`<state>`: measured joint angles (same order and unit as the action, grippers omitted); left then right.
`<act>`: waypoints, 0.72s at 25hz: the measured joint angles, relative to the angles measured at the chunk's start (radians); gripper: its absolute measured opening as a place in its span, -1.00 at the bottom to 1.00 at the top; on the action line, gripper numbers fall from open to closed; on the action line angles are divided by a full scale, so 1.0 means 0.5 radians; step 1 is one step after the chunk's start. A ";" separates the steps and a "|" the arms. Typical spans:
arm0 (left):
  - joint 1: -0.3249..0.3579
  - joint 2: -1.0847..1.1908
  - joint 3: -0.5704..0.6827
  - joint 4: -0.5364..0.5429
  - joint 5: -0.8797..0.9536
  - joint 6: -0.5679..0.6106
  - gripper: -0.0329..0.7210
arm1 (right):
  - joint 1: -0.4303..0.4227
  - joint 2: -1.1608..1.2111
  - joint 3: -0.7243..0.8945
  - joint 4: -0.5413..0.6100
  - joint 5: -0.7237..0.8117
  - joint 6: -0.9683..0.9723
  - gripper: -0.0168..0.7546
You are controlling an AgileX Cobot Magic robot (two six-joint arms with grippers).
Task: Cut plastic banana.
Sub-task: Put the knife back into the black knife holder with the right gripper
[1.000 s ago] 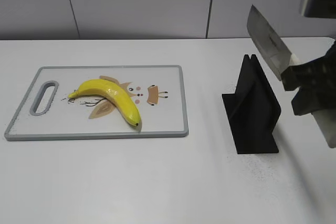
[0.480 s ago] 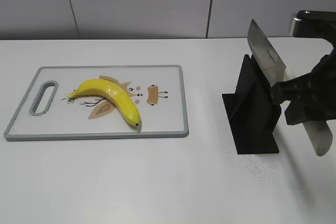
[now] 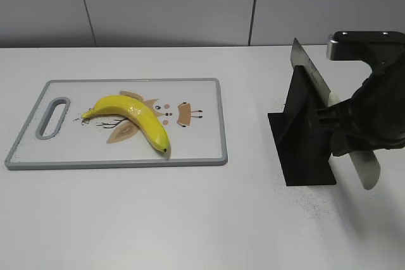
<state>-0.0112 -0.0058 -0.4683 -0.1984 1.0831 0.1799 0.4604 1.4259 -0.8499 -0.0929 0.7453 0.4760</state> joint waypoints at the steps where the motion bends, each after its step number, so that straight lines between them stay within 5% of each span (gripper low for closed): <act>1: 0.000 0.000 0.000 0.000 0.000 0.000 0.65 | 0.000 0.021 0.000 -0.002 -0.021 0.006 -0.54; 8: 0.000 0.000 0.000 0.000 0.000 0.000 0.65 | 0.000 0.071 0.001 -0.008 -0.149 0.059 -0.48; 14: 0.000 0.000 0.000 0.000 0.000 0.000 0.65 | 0.000 0.069 -0.066 -0.050 -0.172 0.055 0.62; 18: 0.000 0.000 0.000 0.000 0.000 0.000 0.65 | 0.000 -0.074 -0.108 -0.088 -0.123 -0.014 0.72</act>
<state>-0.0112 -0.0058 -0.4683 -0.1984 1.0831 0.1799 0.4604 1.3889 -0.9041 -0.1370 0.6836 0.4688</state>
